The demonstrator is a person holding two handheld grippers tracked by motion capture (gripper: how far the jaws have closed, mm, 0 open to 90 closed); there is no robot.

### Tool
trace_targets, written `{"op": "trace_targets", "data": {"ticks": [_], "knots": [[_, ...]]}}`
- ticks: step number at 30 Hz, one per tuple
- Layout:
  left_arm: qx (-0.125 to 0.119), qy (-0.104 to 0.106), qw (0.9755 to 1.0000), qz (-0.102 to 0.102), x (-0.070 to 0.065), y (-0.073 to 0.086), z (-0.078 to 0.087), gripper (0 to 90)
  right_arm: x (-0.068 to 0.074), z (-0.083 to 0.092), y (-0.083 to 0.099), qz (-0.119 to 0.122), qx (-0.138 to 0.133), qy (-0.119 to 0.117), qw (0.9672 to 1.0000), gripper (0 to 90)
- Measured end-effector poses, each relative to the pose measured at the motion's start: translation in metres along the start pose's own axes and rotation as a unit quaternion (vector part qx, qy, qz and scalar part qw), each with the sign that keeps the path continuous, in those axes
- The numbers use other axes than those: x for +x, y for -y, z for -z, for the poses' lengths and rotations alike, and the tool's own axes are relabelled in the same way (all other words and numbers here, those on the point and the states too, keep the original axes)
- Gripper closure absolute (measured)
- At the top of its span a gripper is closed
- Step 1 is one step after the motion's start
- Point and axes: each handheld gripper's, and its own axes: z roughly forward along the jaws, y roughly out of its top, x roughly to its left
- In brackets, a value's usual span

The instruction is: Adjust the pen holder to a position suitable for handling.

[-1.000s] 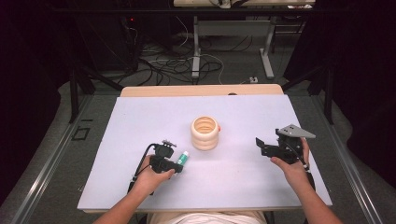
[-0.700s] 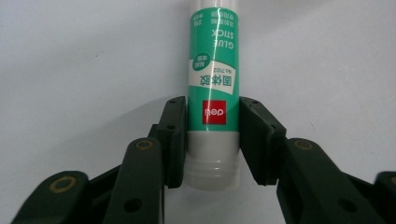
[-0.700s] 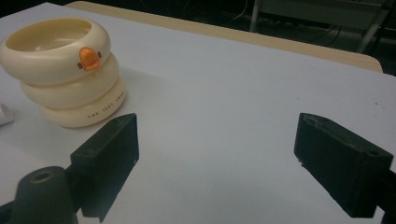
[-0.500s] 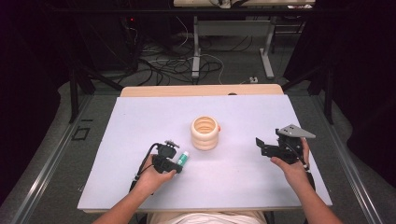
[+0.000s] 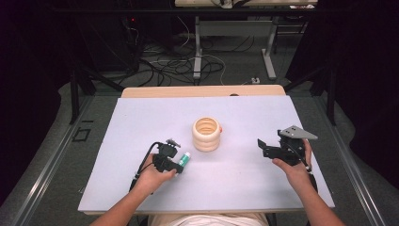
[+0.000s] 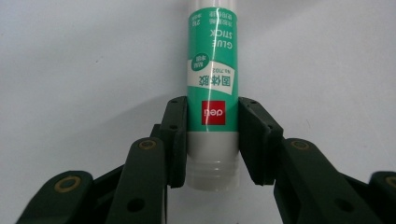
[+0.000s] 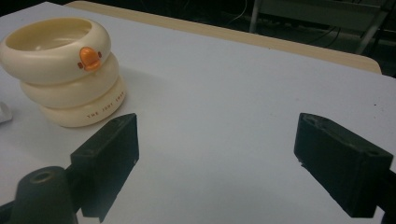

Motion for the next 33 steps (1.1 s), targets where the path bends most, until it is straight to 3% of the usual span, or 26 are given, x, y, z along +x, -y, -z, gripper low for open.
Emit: {"op": "trace_targets", "data": {"ticks": [9,20,21,22,23,25,26,28,32,33], "knots": [[-0.012,0.024,0.9996,-0.002,0.0,-0.001,0.013,65.1,0.002,0.0,-0.001,0.023,-0.002,-0.002,0.9997,14.3],[-0.034,0.044,0.9983,-0.017,-0.006,-0.006,0.033,65.1,0.017,0.0,-0.004,0.097,-0.009,-0.01,0.9952,14.8],[-0.035,0.045,0.9983,-0.011,-0.007,-0.006,0.034,65.1,0.019,0.0,-0.004,0.106,-0.008,-0.013,0.9942,14.9],[-0.034,0.046,0.9982,-0.019,-0.007,-0.007,0.035,65.1,0.021,0.0,-0.005,0.114,-0.01,-0.013,0.9934,14.9],[-0.036,0.048,0.9981,-0.01,-0.008,-0.007,0.036,65.1,0.022,0.0,-0.005,0.123,-0.011,-0.012,0.9923,15.0],[-0.035,0.05,0.9979,-0.022,-0.008,-0.009,0.039,65.1,0.025,0.0,-0.006,0.141,-0.012,-0.011,0.9898,15.1],[-0.037,0.052,0.9978,-0.019,-0.009,-0.009,0.039,65.1,0.028,0.001,-0.008,0.163,-0.017,-0.01,0.9865,15.4],[-0.036,0.055,0.9975,-0.025,-0.009,-0.011,0.041,65.1,0.03,0.002,-0.009,0.172,-0.017,-0.011,0.9848,15.5],[-0.037,0.057,0.9972,-0.032,-0.011,-0.015,0.046,65.1,0.037,0.003,-0.012,0.216,-0.023,-0.009,0.9761,15.9],[-0.038,0.057,0.9968,-0.041,-0.011,-0.016,0.047,65.1,0.039,0.003,-0.013,0.229,-0.019,-0.013,0.9732,16.6]]}}
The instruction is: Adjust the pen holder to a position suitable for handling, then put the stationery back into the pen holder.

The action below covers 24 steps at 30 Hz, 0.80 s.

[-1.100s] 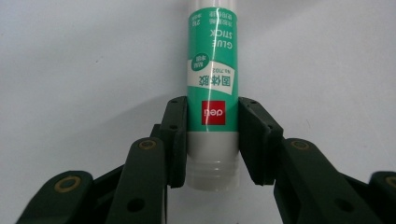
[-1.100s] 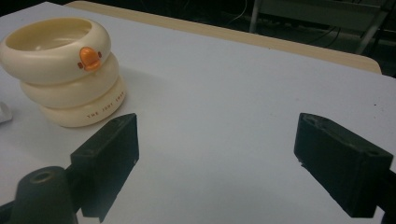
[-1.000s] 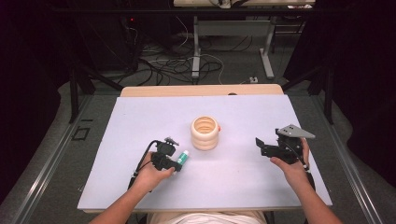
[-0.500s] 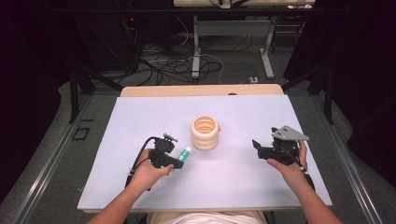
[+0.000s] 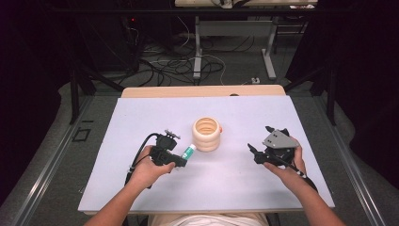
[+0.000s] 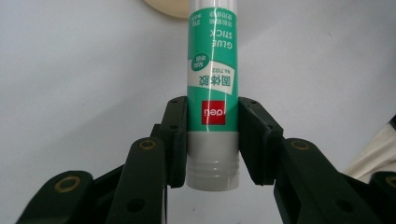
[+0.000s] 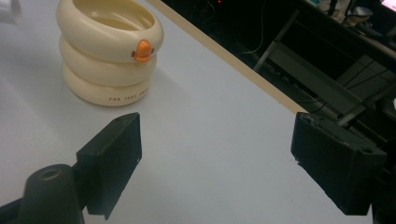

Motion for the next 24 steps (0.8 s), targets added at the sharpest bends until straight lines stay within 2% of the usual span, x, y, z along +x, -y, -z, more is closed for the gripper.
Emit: {"op": "trace_targets", "data": {"ticks": [1,2,4,6,8,13,20,21,22,23,24], "knots": [[0.001,0.001,1.0,-0.001,-0.001,-0.001,0.001,65.1,0.002,0.0,-0.001,0.011,0.003,-0.004,0.9999,17.5],[0.002,0.002,1.0,-0.005,-0.001,-0.003,0.002,65.1,0.007,-0.001,-0.004,0.035,0.004,-0.01,0.9993,20.9],[0.004,0.003,1.0,-0.008,-0.003,-0.006,0.003,65.1,0.009,-0.002,-0.005,0.042,0.005,-0.014,0.999,22.1],[0.004,0.003,0.9999,-0.012,-0.005,-0.009,0.005,65.1,0.014,-0.003,-0.008,0.071,0.009,-0.023,0.9972,25.3],[0.006,0.003,0.9998,-0.017,-0.006,-0.013,0.007,65.1,0.02,-0.004,-0.011,0.097,0.013,-0.022,0.9949,26.1],[0.013,0.008,0.9996,-0.024,-0.008,-0.02,0.01,65.1,0.03,-0.007,-0.019,0.169,0.006,-0.032,0.9851,29.5],[0.023,0.014,0.9992,-0.03,-0.011,-0.029,0.011,65.1,0.039,-0.01,-0.032,0.236,-0.005,-0.029,0.9713,29.8],[0.024,0.013,0.9993,-0.026,-0.012,-0.03,0.012,65.1,0.04,-0.01,-0.034,0.245,-0.006,-0.03,0.9691,29.8],[0.027,0.013,0.999,-0.032,-0.012,-0.031,0.013,65.1,0.043,-0.012,-0.038,0.257,-0.01,-0.025,0.9659,29.8],[0.026,0.014,0.9992,-0.028,-0.013,-0.033,0.013,65.1,0.043,-0.012,-0.038,0.257,-0.01,-0.025,0.9659,29.8],[0.028,0.015,0.999,-0.032,-0.013,-0.034,0.014,65.1,0.043,-0.012,-0.04,0.272,-0.008,-0.029,0.9618,29.9]]}}
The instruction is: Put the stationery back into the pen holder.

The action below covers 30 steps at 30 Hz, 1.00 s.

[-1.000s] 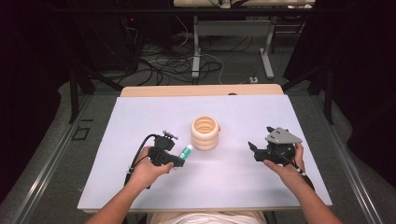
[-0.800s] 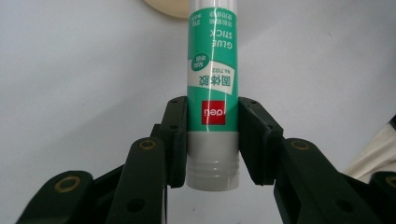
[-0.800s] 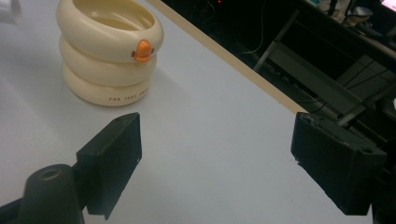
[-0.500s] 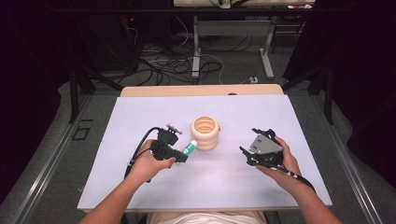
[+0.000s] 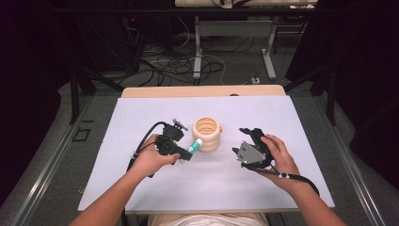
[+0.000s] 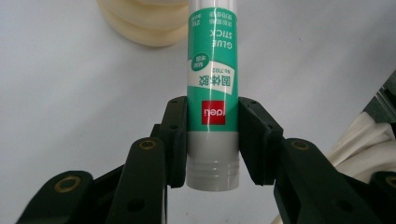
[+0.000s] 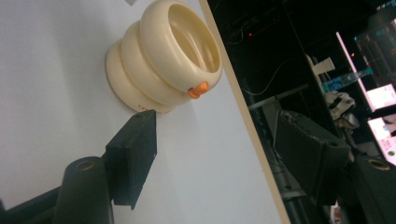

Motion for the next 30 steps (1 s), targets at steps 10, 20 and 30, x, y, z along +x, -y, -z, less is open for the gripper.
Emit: {"op": "trace_targets", "data": {"ticks": [10,20,30], "knots": [[0.008,0.009,0.9998,-0.015,-0.008,-0.013,0.007,65.1,0.007,-0.007,-0.024,0.106,-0.009,0.0,0.9943,36.3],[0.013,0.022,0.9993,-0.026,-0.018,-0.02,0.005,65.1,0.015,-0.014,-0.039,0.195,-0.029,-0.002,0.9805,42.7],[0.019,0.03,0.9988,-0.034,-0.026,-0.025,0.003,65.1,0.021,-0.017,-0.048,0.246,-0.028,-0.007,0.9689,46.1]]}}
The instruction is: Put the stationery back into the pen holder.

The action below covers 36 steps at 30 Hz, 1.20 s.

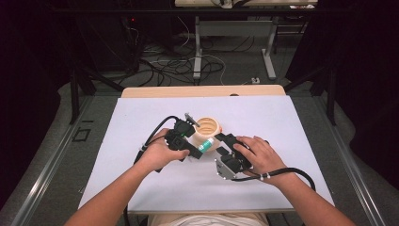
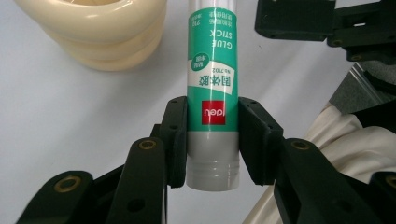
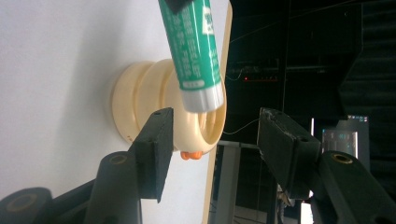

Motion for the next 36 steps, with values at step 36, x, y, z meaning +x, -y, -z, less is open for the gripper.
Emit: {"op": "trace_targets", "data": {"ticks": [36], "knots": [[0.003,0.031,0.9993,-0.022,-0.021,-0.013,-0.009,65.0,0.012,-0.009,-0.01,0.076,0.008,-0.02,0.9969,65.1]]}}
